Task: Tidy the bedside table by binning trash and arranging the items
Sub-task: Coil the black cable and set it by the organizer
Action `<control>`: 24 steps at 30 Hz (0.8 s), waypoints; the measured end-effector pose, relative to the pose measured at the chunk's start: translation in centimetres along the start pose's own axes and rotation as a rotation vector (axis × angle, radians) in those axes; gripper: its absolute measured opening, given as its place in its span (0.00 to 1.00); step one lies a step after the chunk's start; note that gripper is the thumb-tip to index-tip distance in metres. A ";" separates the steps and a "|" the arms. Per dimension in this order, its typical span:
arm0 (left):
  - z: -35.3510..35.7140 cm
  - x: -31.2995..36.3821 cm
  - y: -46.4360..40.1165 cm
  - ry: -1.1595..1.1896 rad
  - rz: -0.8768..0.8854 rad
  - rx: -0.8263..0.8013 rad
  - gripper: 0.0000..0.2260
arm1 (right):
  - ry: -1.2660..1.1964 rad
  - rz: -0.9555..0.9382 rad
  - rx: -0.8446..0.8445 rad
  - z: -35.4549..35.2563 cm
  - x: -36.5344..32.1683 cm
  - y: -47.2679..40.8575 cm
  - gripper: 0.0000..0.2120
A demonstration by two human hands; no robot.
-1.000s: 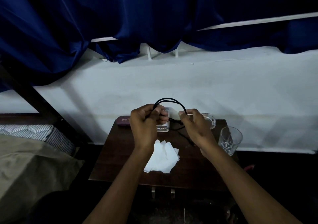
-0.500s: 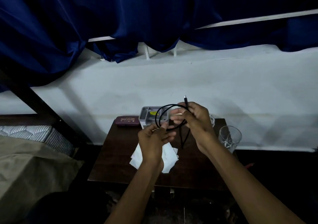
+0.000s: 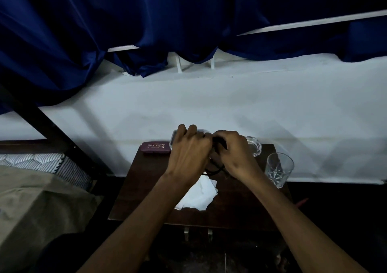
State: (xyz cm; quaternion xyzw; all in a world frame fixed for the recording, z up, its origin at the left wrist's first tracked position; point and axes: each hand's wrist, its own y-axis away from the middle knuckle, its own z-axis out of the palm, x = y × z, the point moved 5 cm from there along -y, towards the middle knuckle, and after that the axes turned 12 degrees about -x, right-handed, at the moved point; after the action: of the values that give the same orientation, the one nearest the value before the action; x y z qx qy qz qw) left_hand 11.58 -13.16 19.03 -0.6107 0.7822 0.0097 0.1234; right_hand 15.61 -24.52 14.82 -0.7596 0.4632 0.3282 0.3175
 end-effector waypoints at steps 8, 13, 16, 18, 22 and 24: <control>0.3 -3.6 1.3 0.510 -0.294 0.223 0.12 | -0.094 0.139 0.049 0.0 2.2 0.4 0.11; 0.6 -5.0 1.8 0.794 -0.469 0.363 0.13 | -0.120 0.075 0.038 0.9 1.5 0.3 0.18; 1.1 -5.3 2.2 0.955 -0.534 0.404 0.11 | -0.209 0.065 0.035 1.5 1.0 0.5 0.17; 1.9 -5.0 2.4 1.031 -0.549 0.387 0.11 | -0.328 0.039 0.072 1.8 0.6 0.6 0.12; 3.9 -2.9 3.0 1.098 -0.532 0.234 0.09 | -0.498 0.009 0.158 1.2 0.1 0.8 0.13; 4.9 -2.0 2.9 1.173 -0.475 0.119 0.06 | -0.458 0.009 0.129 0.9 0.0 1.0 0.14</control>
State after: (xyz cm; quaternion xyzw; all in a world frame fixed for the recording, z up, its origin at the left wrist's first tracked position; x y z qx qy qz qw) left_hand 10.10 -9.68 14.27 -0.6634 0.5621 -0.3977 -0.2930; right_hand 14.55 -24.16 14.13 -0.6414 0.4026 0.4631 0.4605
